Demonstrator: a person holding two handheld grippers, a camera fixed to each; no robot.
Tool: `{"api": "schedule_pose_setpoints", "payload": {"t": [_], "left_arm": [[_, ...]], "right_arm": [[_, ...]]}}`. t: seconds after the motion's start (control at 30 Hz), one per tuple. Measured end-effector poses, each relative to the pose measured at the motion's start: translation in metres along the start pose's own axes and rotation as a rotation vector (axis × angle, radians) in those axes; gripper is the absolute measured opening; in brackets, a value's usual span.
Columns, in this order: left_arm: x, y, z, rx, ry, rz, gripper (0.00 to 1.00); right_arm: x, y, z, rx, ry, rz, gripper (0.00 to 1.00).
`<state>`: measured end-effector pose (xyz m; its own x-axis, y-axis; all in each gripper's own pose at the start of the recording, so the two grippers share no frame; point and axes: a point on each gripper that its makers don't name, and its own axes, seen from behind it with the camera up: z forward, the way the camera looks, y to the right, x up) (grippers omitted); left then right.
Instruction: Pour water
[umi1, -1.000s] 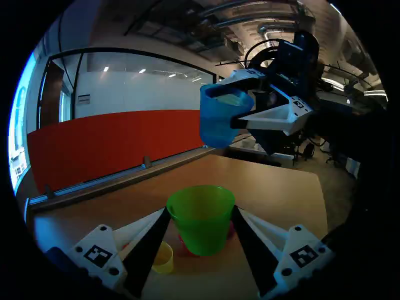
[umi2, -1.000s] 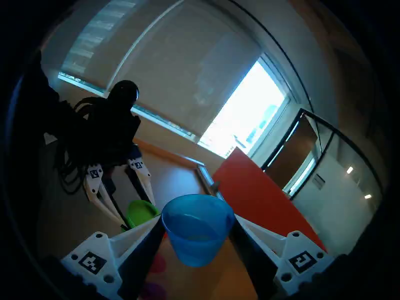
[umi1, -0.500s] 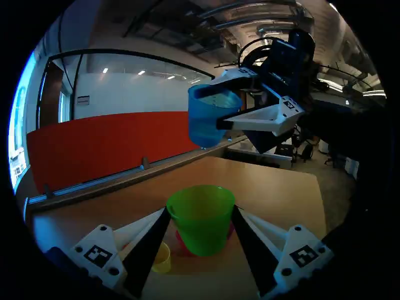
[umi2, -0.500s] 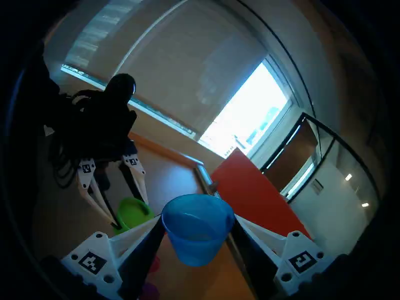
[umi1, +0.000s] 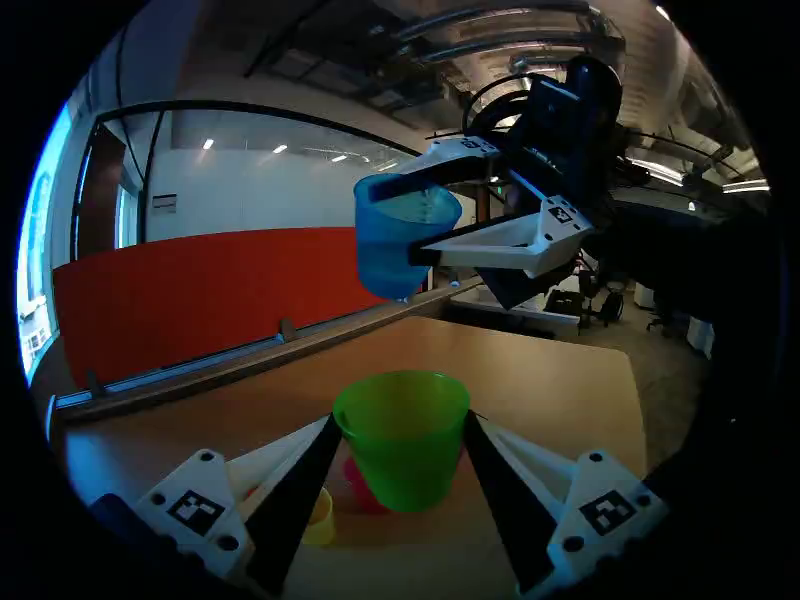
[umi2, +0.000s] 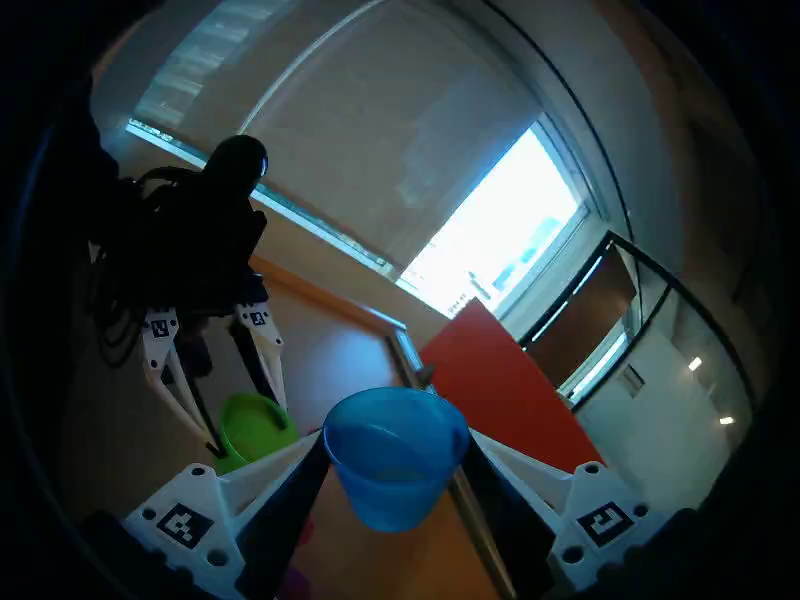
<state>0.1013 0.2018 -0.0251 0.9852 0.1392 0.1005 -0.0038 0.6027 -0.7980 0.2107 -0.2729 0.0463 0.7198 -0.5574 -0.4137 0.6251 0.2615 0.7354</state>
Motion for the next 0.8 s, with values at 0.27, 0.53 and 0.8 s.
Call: {"api": "schedule_pose_setpoints", "payload": {"t": [0.27, 0.53, 0.8], "left_arm": [[0.0029, 0.0017, -0.0007, -0.003, 0.003, 0.002, 0.87], [0.0044, 0.0063, -0.0019, -0.006, 0.006, 0.012, 0.87], [0.0067, 0.0085, -0.0026, -0.009, 0.010, 0.015, 0.87]], "right_arm": [[0.0011, -0.0006, 0.0016, -0.002, -0.001, -0.010, 0.91], [0.0040, 0.0020, 0.0023, -0.007, 0.002, -0.025, 0.91], [0.0053, 0.0028, 0.0028, -0.011, 0.004, -0.032, 0.91]]}}
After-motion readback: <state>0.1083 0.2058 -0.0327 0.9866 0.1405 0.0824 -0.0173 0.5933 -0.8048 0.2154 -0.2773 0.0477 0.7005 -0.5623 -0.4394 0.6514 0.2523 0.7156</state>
